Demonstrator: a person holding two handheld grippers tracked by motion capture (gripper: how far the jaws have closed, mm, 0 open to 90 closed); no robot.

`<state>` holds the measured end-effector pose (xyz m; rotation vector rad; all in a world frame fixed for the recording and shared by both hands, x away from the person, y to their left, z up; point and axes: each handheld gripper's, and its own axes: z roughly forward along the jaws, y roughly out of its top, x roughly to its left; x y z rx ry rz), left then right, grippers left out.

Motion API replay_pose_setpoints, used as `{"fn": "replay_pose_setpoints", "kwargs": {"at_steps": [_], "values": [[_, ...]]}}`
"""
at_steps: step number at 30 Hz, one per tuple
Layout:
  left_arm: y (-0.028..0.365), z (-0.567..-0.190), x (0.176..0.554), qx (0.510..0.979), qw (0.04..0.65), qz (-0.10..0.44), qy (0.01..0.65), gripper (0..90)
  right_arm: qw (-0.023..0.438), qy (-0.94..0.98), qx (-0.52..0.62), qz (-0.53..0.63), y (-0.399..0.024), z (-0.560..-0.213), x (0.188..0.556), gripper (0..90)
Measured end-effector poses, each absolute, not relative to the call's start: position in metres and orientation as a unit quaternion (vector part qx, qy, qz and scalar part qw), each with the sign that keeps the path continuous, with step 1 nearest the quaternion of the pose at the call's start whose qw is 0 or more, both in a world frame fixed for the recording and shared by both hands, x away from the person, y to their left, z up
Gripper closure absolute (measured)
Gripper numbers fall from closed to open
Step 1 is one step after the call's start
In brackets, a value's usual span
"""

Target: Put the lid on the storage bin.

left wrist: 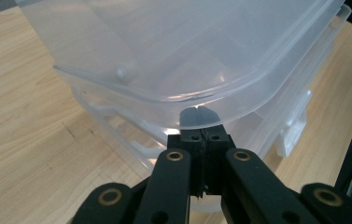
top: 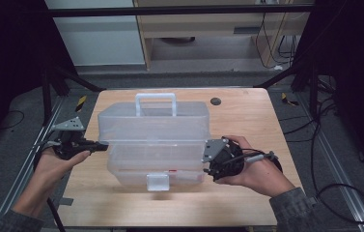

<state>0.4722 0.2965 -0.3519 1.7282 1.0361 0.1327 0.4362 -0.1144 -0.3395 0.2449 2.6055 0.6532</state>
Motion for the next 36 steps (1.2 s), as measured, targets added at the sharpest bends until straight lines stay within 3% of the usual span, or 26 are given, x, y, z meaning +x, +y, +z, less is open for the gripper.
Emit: {"fn": "replay_pose_setpoints", "kwargs": {"at_steps": [36], "values": [[0.304, -0.372, 0.456, 0.732, 0.522, 0.055, 0.435, 89.7, 0.231, 0.929, 0.178, 0.227, -0.163, -0.367, 0.450, 27.4]]}}
